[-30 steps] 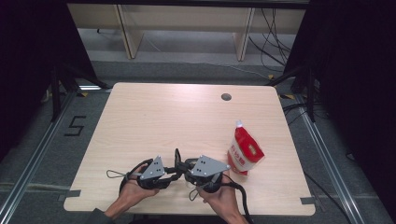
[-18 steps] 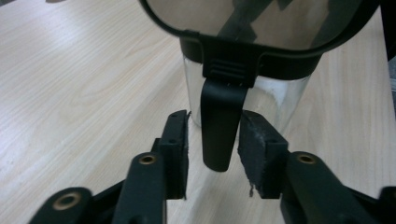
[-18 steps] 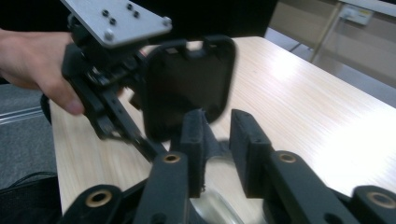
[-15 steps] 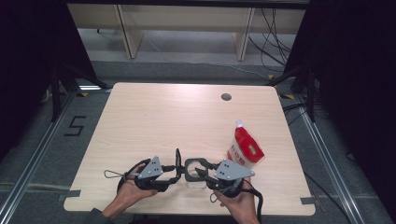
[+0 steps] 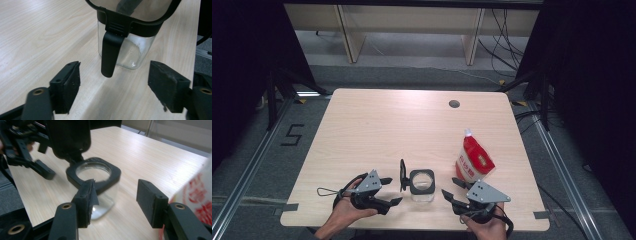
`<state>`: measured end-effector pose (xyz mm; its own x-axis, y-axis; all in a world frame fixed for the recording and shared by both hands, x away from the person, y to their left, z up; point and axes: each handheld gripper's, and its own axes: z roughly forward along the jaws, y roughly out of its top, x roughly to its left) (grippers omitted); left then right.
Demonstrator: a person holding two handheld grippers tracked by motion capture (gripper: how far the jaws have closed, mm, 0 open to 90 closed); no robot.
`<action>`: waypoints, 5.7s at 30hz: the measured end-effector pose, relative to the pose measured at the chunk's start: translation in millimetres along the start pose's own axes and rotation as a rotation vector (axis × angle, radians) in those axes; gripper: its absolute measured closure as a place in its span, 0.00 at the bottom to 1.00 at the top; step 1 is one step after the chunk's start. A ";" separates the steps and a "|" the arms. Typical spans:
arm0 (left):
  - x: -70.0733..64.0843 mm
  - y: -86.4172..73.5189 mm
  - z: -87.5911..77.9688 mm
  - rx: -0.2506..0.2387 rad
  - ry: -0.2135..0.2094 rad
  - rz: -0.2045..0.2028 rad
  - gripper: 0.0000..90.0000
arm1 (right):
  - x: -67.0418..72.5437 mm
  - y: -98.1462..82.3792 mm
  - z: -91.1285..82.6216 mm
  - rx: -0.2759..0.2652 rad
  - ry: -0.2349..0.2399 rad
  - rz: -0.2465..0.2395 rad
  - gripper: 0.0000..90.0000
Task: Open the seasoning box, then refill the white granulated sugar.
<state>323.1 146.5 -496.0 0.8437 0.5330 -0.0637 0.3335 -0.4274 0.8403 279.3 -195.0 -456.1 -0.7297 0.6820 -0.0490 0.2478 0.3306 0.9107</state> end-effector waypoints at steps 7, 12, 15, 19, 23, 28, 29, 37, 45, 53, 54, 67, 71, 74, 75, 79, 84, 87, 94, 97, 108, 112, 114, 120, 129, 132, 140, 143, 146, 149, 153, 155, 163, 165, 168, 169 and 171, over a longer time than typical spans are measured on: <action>3.3 -6.9 -7.9 -0.011 -0.009 -0.054 0.18 | -4.1 -12.8 -9.8 0.001 -0.039 0.042 0.36; 2.2 -10.1 -11.9 -0.007 -0.003 -0.071 0.18 | -5.8 -21.0 -16.6 0.011 -0.047 0.106 0.31; 2.1 -10.9 -12.9 0.001 0.004 -0.069 0.18 | -7.8 -25.0 -22.1 0.021 -0.066 0.106 0.31; 0.2 -12.0 -15.2 0.003 0.009 -0.085 0.18 | -9.9 -28.2 -26.6 0.020 -0.075 0.117 0.31; -2.0 -13.4 -17.1 -0.010 0.015 -0.092 0.18 | -14.9 -33.5 -32.7 0.021 -0.112 0.114 0.31; -4.9 -14.6 -19.2 0.002 0.016 -0.086 0.18 | -19.9 -38.5 -36.6 0.022 -0.123 0.153 0.29; -4.9 -14.6 -19.2 0.002 0.016 -0.086 0.18 | -19.9 -38.5 -36.6 0.022 -0.123 0.153 0.29; -9.8 -16.6 -23.1 0.019 0.026 -0.077 0.18 | -27.2 -45.9 -37.3 0.028 -0.146 0.169 0.24; -18.7 -18.9 -24.3 0.035 0.020 -0.052 0.18 | -30.2 -48.7 -35.3 0.031 -0.148 0.171 0.23; -19.3 -18.7 -24.2 0.012 0.008 -0.045 0.18 | -32.5 -49.5 -35.9 0.029 -0.151 0.173 0.23; -18.5 -18.9 -23.3 0.015 0.004 -0.033 0.18 | -34.2 -50.5 -35.7 0.026 -0.165 0.165 0.23; -21.6 -20.3 -23.1 0.027 0.016 -0.029 0.18 | -35.7 -48.0 -34.0 0.009 -0.189 0.168 0.22; -21.4 -20.1 -21.8 0.028 0.011 -0.034 0.18 | -38.3 -47.1 -30.6 -0.004 -0.201 0.153 0.22; -21.0 -20.5 -19.7 0.034 0.004 -0.028 0.18 | -41.2 -46.2 -29.3 -0.004 -0.218 0.162 0.22; -21.0 -20.5 -19.7 0.034 0.004 -0.028 0.18 | -41.2 -46.2 -29.3 -0.004 -0.218 0.162 0.22; -20.3 -20.5 -19.6 0.029 0.006 -0.040 0.18 | -44.6 -46.5 -25.2 0.012 -0.247 0.196 0.22; -17.1 -20.9 -21.3 0.042 0.019 -0.027 0.18 | -48.2 -45.5 -19.7 -0.014 -0.240 0.171 0.23; -17.0 -20.7 -21.5 0.045 0.020 -0.027 0.18 | -49.7 -45.6 -17.1 -0.008 -0.238 0.179 0.24; -14.5 -20.9 -22.5 0.026 0.019 -0.026 0.19 | -62.2 -46.6 -8.9 -0.040 -0.236 0.165 0.24; -15.4 -20.5 -22.9 0.033 0.020 -0.041 0.19 | -63.8 -46.3 -7.6 -0.033 -0.234 0.156 0.24; -16.4 -21.2 -20.6 0.021 0.014 -0.054 0.19 | -64.3 -44.0 4.9 -0.037 -0.225 0.153 0.26; -15.2 -20.9 -20.6 0.023 0.013 -0.032 0.19 | -63.9 -44.1 7.0 -0.036 -0.238 0.176 0.26; -14.6 -20.7 -20.6 0.024 0.012 -0.023 0.19 | -66.2 -44.4 8.8 -0.045 -0.233 0.157 0.26; -14.7 -20.9 -19.5 0.026 0.016 -0.018 0.19 | -67.3 -44.1 12.6 -0.055 -0.252 0.136 0.26; -16.1 -21.1 -19.0 0.025 0.017 -0.058 0.19 | -65.9 -44.1 19.5 -0.049 -0.251 0.140 0.26; -15.9 -20.8 -19.3 0.033 0.019 -0.057 0.19 | -67.9 -44.3 22.9 -0.063 -0.255 0.129 0.27; -15.9 -20.8 -19.3 0.033 0.019 -0.056 0.19 | -68.8 -45.4 28.2 -0.103 -0.258 0.150 0.28; -14.1 -20.5 -19.8 0.037 0.016 -0.027 0.19 | -71.0 -45.4 31.6 -0.110 -0.255 0.112 0.28; -15.6 -21.2 -19.6 0.031 0.020 -0.054 0.19 | -71.9 -45.4 33.1 -0.122 -0.263 0.127 0.28; -15.7 -21.1 -19.6 0.035 0.019 -0.056 0.19 | -72.5 -45.7 34.3 -0.130 -0.263 0.141 0.28; -15.5 -21.0 -19.8 0.035 0.021 -0.051 0.19 | -74.6 -45.9 37.1 -0.143 -0.248 0.137 0.29; -15.4 -21.2 -19.8 0.034 0.022 -0.053 0.19 | -73.8 -45.6 36.8 -0.125 -0.255 0.149 0.30; -15.0 -21.0 -20.4 0.033 0.020 -0.047 0.19 | -77.7 -46.7 39.9 -0.117 -0.269 0.143 0.31; -15.1 -21.1 -20.4 0.032 0.019 -0.052 0.19 | -78.1 -47.1 41.0 -0.120 -0.275 0.141 0.31; -15.3 -21.4 -19.8 0.023 0.017 -0.057 0.19 | -78.9 -47.8 43.7 -0.123 -0.283 0.137 0.31; -15.3 -21.4 -19.8 0.023 0.017 -0.057 0.19 | -79.9 -48.1 43.9 -0.126 -0.278 0.145 0.31; -15.3 -21.1 -20.3 0.032 0.017 -0.055 0.19 | -81.0 -48.0 44.2 -0.121 -0.263 0.148 0.32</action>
<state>294.6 162.1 -501.8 0.8165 0.5686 -0.0998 0.3926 -0.4202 0.8181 354.7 -237.3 -514.0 -0.4976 0.8674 -0.0025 0.2498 0.1460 0.9572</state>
